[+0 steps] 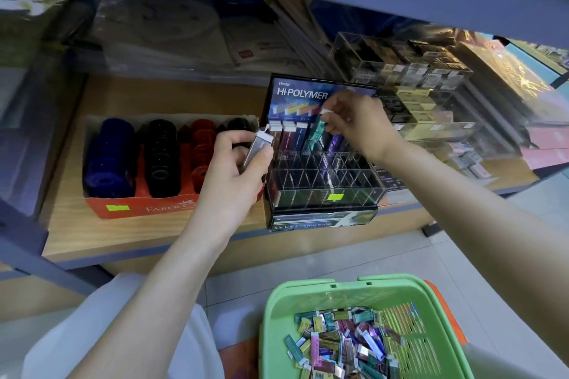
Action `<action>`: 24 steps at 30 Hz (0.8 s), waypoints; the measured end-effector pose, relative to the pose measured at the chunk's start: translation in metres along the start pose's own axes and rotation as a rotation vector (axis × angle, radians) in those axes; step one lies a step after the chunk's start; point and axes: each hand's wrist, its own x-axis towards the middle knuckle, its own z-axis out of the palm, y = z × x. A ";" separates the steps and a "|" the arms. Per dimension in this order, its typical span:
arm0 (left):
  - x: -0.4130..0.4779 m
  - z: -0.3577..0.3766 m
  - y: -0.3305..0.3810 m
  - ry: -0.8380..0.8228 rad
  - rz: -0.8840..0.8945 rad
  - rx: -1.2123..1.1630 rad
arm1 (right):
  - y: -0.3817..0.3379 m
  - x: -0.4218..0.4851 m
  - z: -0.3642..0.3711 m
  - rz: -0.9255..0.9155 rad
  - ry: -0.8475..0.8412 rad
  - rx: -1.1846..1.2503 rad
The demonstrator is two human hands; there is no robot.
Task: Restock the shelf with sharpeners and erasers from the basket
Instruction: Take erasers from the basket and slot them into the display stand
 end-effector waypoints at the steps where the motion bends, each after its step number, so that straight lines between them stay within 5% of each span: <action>1: 0.001 0.000 0.001 0.010 -0.006 -0.031 | 0.000 0.001 -0.002 -0.001 -0.018 -0.001; 16: 0.002 -0.006 0.000 -0.015 0.061 0.028 | 0.015 0.002 0.010 -0.150 -0.121 -0.273; 24: 0.002 -0.004 -0.002 -0.033 0.052 0.046 | 0.003 -0.007 0.019 -0.139 0.079 -0.292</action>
